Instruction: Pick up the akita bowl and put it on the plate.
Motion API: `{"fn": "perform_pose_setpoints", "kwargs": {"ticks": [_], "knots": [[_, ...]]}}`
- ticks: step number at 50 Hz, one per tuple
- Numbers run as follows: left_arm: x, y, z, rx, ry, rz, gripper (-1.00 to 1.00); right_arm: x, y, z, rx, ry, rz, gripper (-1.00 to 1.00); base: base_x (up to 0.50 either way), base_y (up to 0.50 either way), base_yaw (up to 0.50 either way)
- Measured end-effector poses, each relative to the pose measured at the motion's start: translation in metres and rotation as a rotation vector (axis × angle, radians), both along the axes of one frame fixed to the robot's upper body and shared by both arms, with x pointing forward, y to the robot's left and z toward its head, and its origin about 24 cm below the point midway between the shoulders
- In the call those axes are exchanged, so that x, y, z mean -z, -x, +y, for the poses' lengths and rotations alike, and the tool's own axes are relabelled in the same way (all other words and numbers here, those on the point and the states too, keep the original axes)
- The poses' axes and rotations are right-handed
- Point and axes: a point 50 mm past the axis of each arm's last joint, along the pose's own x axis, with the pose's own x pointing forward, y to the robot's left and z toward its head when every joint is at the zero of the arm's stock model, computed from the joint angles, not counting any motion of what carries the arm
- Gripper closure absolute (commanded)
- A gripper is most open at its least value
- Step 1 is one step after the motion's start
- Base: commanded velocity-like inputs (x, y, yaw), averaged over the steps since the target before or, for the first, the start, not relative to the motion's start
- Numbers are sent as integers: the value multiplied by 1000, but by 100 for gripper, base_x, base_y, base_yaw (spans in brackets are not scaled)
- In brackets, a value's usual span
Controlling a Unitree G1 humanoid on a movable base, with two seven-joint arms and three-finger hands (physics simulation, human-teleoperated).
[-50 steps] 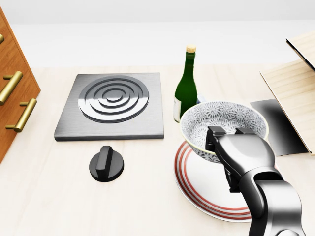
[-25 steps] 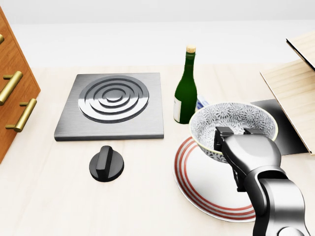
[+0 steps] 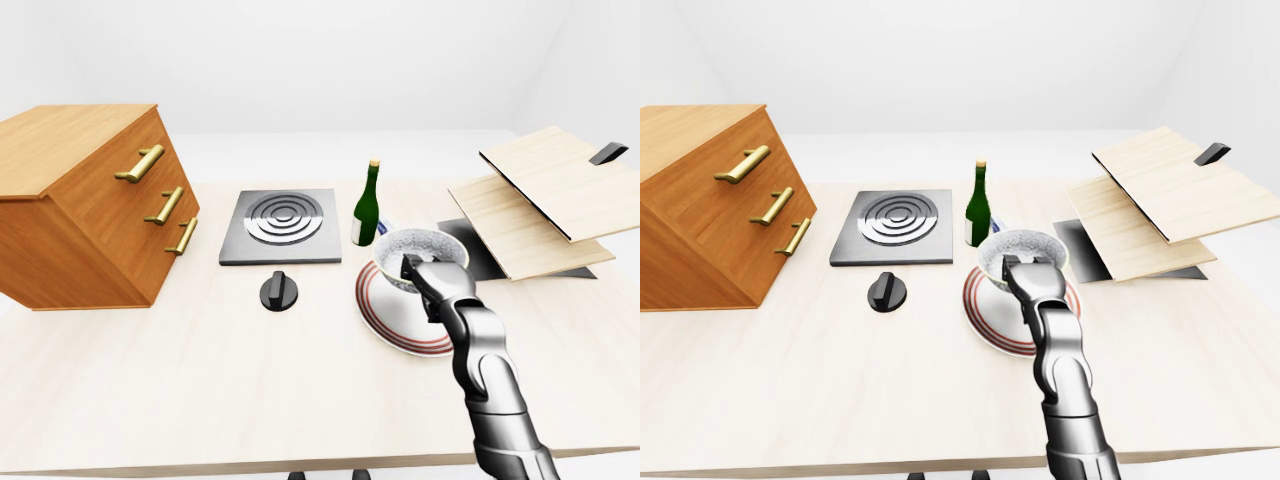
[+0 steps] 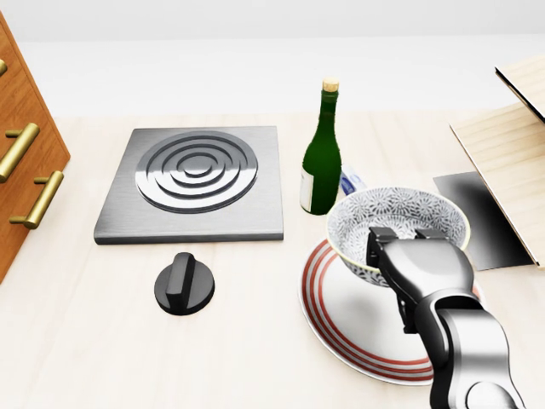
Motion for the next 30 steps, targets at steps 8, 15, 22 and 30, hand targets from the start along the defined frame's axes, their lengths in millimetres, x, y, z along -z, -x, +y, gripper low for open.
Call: {"fn": "perform_pose_setpoints", "kwargs": {"ticks": [8,15,22,30], "knots": [[0,0,0,-1,0,-1,-100,8,-4,-1,-1,-5,8,100,0,0,0],[-1,0,0,-3,-1,-3,-100,13,-6,-3,2,-11,11,100,0,0,0],[-2,0,0,-4,-3,-5,-100,17,-8,-5,4,-19,16,100,0,0,0],[-1,0,0,-5,0,-3,-100,22,-8,-6,7,-24,22,100,0,0,0]]}}
